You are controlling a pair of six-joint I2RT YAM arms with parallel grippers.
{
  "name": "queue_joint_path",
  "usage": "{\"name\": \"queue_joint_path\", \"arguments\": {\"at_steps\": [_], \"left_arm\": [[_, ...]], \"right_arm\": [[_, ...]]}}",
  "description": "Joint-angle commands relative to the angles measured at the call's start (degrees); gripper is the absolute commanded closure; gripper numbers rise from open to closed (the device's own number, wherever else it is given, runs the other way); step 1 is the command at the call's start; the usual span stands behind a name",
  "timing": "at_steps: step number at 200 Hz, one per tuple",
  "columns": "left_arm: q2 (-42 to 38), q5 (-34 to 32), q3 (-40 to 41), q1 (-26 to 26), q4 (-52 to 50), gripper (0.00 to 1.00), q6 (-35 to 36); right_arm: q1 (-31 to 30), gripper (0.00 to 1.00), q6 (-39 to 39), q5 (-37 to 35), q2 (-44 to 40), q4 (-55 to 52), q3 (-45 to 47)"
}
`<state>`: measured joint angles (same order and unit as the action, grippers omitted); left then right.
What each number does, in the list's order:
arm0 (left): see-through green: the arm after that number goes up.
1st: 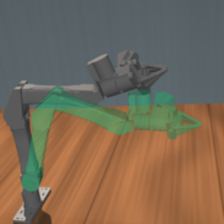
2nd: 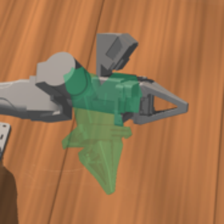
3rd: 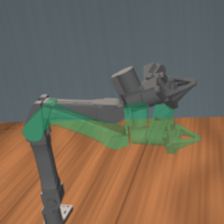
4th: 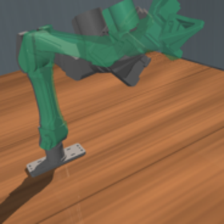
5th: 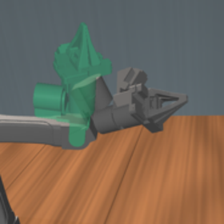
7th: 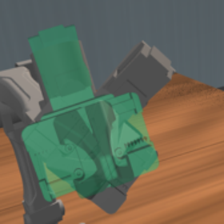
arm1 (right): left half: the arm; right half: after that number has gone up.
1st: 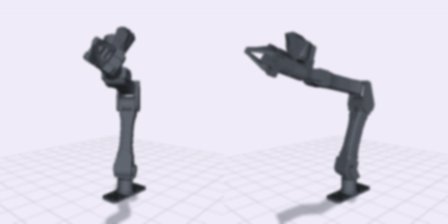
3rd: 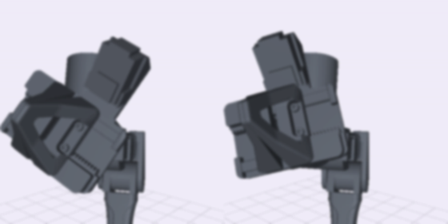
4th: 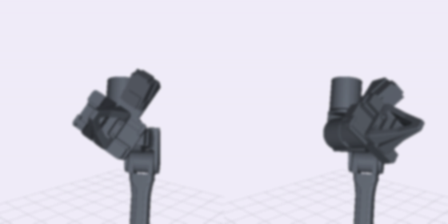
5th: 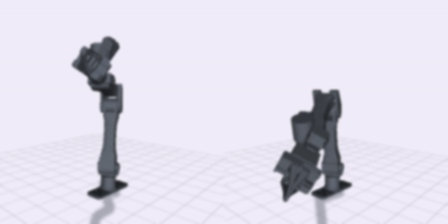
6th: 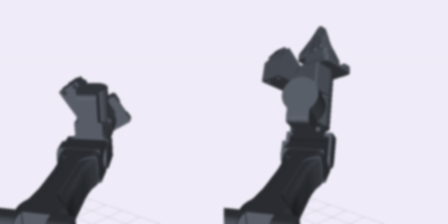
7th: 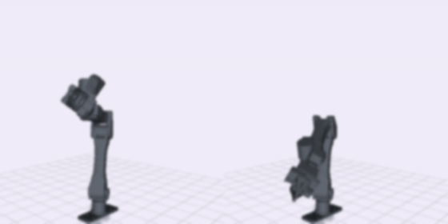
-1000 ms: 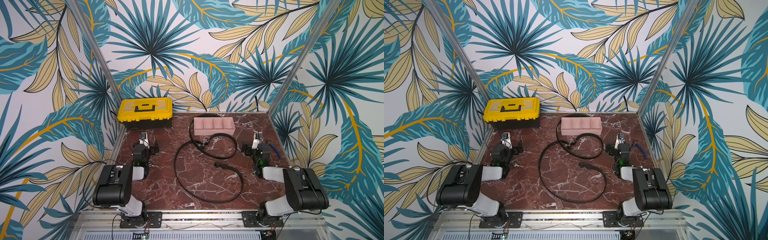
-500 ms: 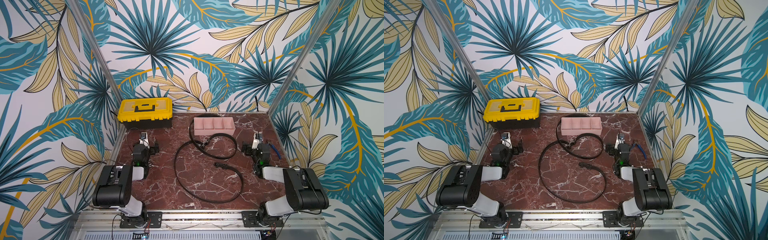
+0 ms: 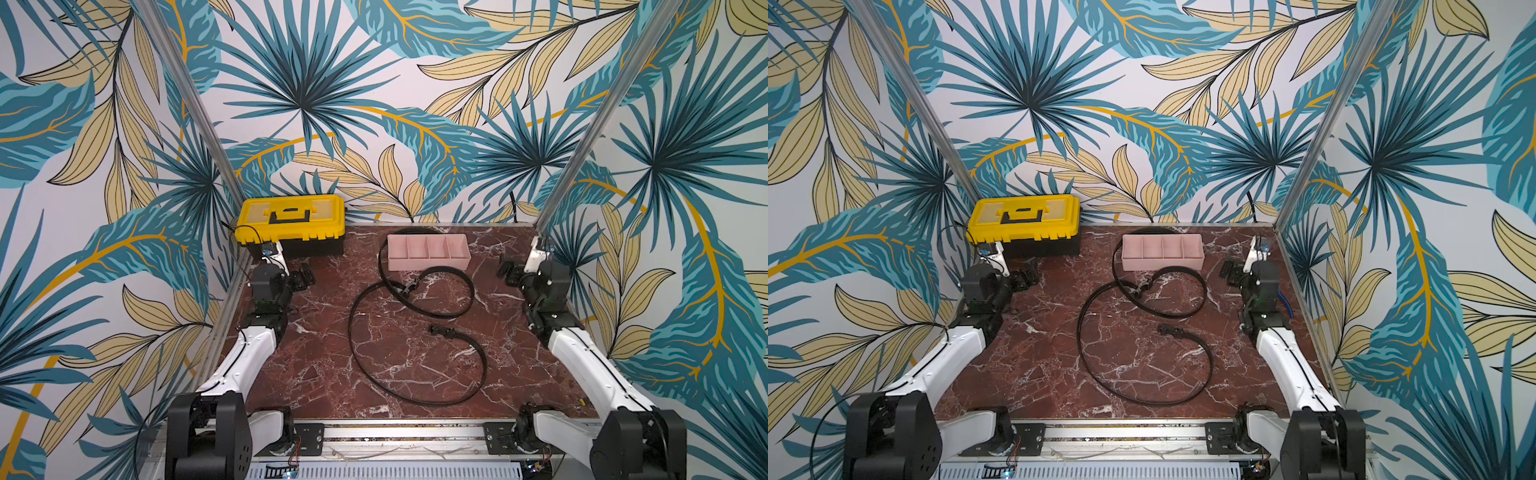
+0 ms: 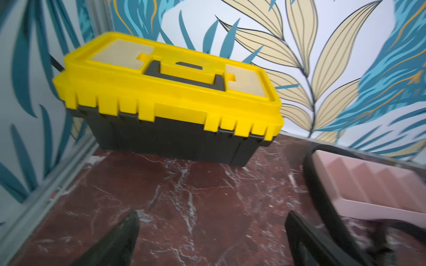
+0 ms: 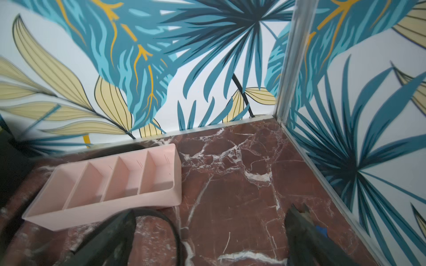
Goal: Place the belts into the storage roll
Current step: Adjust the belt at the center of the board.
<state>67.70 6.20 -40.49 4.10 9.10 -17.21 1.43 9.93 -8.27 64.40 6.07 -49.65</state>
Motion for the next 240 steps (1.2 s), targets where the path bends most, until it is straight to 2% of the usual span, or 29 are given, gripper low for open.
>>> {"name": "queue_joint_path", "arguments": {"at_steps": [1, 11, 23, 43, 69, 95, 109, 129, 140, 170, 196, 217, 240], "left_arm": [[1.7, 17.3, -2.5, 1.4, -16.9, 0.00, -7.1], [3.2, 22.3, -3.6, 0.6, -17.1, 0.00, -8.2], [4.9, 22.8, -5.8, -3.1, -19.3, 0.02, -6.1], [8.8, 20.3, -9.7, -11.1, -22.9, 0.02, -0.2], [16.7, 21.4, -13.3, -16.2, -23.9, 0.07, 2.5], [25.5, 18.3, -18.2, -19.4, -24.5, 0.08, 3.7], [30.4, 16.1, -22.4, -20.5, -29.3, 0.11, 4.9], [36.9, 13.7, -29.5, -20.9, -35.9, 0.21, 6.1], [39.0, 13.3, -31.2, -21.1, -37.5, 0.23, 6.4], [41.2, 11.1, -30.8, -22.2, -38.2, 0.30, 5.6], [41.5, 10.3, -28.6, -23.4, -38.1, 0.38, 3.0], [41.0, 8.2, -26.8, -25.0, -37.8, 0.48, 2.4], [39.9, 6.5, -24.3, -25.7, -36.8, 0.60, 1.8]], "right_arm": [[0.1, 0.00, 8.6, 3.5, 0.7, -28.2, -10.3], [-0.3, 0.01, 6.6, 12.8, 3.1, -31.1, -13.8], [-2.9, 0.00, 5.4, 17.0, 7.9, -38.9, -20.2], [-11.8, 0.00, -3.2, 17.1, 15.9, -51.2, -30.2], [-18.1, 0.00, -8.1, 19.1, 23.9, -57.8, -35.6], [-24.6, 0.01, -12.4, 12.7, 32.3, -61.8, -38.6], [-28.2, 0.01, -13.3, 10.4, 35.4, -60.9, -39.4], [-31.4, 0.03, -12.4, 5.8, 39.2, -57.8, -40.8], [-32.6, 0.07, -11.3, 2.6, 41.6, -56.5, -42.2], [-34.8, 0.16, -10.0, -1.4, 48.4, -56.6, -46.1], [-35.8, 0.20, -8.3, -1.3, 50.7, -55.6, -45.1], [-36.9, 0.22, -8.4, -0.2, 51.2, -53.6, -42.8], [-37.1, 0.33, -7.3, 0.5, 52.4, -51.9, -41.7]]}}
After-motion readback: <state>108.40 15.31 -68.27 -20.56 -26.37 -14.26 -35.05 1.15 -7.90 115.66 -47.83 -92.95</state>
